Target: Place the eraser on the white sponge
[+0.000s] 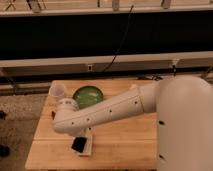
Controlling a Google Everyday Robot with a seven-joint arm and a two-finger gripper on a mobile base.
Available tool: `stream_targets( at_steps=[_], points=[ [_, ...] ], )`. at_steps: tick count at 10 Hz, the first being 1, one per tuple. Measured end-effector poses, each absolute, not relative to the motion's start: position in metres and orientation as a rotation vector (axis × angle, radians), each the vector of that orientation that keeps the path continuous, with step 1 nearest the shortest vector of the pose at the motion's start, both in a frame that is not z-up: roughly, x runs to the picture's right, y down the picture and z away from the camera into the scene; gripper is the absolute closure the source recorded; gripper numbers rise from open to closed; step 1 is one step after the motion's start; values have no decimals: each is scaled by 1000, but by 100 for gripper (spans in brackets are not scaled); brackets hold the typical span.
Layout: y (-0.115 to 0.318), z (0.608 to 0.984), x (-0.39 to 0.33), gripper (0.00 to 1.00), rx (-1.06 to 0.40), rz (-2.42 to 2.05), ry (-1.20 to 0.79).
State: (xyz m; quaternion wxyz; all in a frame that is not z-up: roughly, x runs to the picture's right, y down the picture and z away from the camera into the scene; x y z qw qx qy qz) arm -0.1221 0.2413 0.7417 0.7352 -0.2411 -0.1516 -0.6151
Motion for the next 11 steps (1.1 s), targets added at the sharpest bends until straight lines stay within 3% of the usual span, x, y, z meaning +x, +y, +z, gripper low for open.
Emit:
stream_targets(
  at_steps=[6, 11],
  points=[
    [247, 747, -126, 21, -527, -1361, -339],
    [246, 749, -124, 20, -519, -1357, -346]
  ],
)
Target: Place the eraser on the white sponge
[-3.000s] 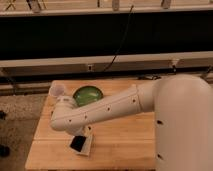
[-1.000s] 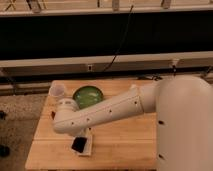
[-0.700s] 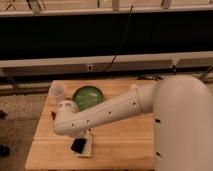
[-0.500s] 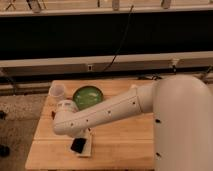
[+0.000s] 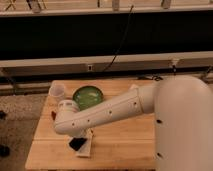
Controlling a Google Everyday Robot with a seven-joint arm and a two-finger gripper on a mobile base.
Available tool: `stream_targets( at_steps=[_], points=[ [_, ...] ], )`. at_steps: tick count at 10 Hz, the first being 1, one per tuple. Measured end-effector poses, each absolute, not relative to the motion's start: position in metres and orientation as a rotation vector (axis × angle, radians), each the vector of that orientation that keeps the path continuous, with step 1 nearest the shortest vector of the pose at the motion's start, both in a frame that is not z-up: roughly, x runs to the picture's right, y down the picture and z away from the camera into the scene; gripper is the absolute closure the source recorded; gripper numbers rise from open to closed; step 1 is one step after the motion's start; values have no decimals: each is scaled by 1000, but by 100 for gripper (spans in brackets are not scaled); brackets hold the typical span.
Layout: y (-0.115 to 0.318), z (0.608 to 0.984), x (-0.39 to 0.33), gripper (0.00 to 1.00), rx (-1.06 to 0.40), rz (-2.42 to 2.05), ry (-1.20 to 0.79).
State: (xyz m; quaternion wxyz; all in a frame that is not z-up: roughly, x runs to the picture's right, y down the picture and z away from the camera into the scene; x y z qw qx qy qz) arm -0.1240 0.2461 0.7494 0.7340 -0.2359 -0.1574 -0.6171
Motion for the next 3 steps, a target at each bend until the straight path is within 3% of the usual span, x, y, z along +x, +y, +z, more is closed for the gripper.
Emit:
stream_targets(
  at_steps=[3],
  points=[
    [246, 750, -121, 22, -517, -1354, -349]
  ],
)
